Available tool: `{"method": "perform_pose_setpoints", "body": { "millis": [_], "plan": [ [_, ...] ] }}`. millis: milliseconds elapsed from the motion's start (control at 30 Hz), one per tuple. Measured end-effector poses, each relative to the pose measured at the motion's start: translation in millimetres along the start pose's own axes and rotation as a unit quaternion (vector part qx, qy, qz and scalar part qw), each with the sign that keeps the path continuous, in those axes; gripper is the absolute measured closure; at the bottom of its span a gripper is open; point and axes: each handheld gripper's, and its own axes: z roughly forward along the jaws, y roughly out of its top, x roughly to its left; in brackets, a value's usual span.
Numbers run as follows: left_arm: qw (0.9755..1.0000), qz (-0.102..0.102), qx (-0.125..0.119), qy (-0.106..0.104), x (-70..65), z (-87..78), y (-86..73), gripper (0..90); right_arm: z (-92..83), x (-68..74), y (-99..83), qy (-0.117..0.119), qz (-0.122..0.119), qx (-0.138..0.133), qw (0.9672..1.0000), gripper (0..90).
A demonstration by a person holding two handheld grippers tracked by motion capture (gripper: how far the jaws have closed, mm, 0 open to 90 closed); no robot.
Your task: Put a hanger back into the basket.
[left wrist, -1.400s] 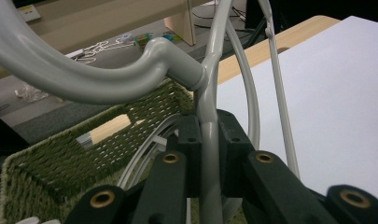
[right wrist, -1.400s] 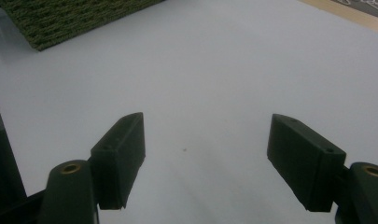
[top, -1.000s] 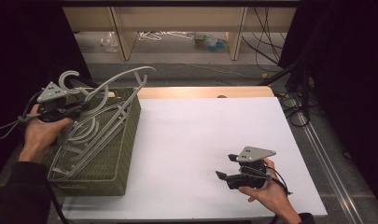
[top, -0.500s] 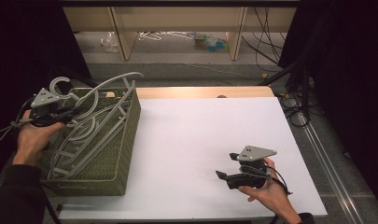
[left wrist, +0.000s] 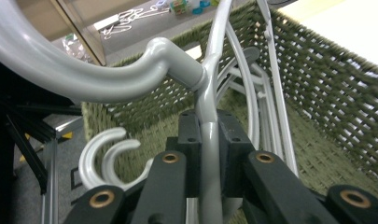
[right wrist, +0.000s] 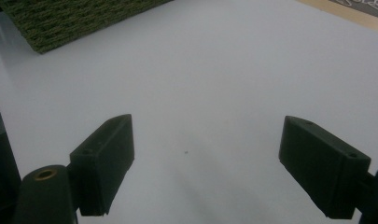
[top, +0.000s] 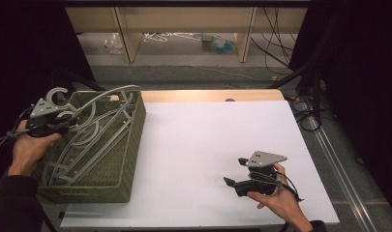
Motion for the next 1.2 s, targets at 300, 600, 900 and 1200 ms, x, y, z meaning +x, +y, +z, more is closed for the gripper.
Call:
{"method": "perform_pose_setpoints", "body": {
  "millis": [300,600,900,1200],
  "plan": [
    [0.9991,0.001,0.040,-0.014,6.8,5.5,-15.6,81.2,1.1,1.3,-0.4,0.000,0.001,0.004,1.0000,19.5],
    [0.9975,0.018,0.063,-0.027,2.7,17.9,-22.2,80.8,1.0,0.6,-1.0,0.001,0.005,0.007,1.0000,19.8],
    [0.9966,-0.007,0.081,-0.015,3.8,26.4,-27.5,80.5,0.9,0.3,-0.9,0.000,0.003,0.006,1.0000,20.1],
    [0.9940,-0.003,0.108,0.015,0.8,38.3,-33.6,76.7,0.7,0.3,-0.9,0.001,0.003,0.007,1.0000,20.3]
  ]
}}
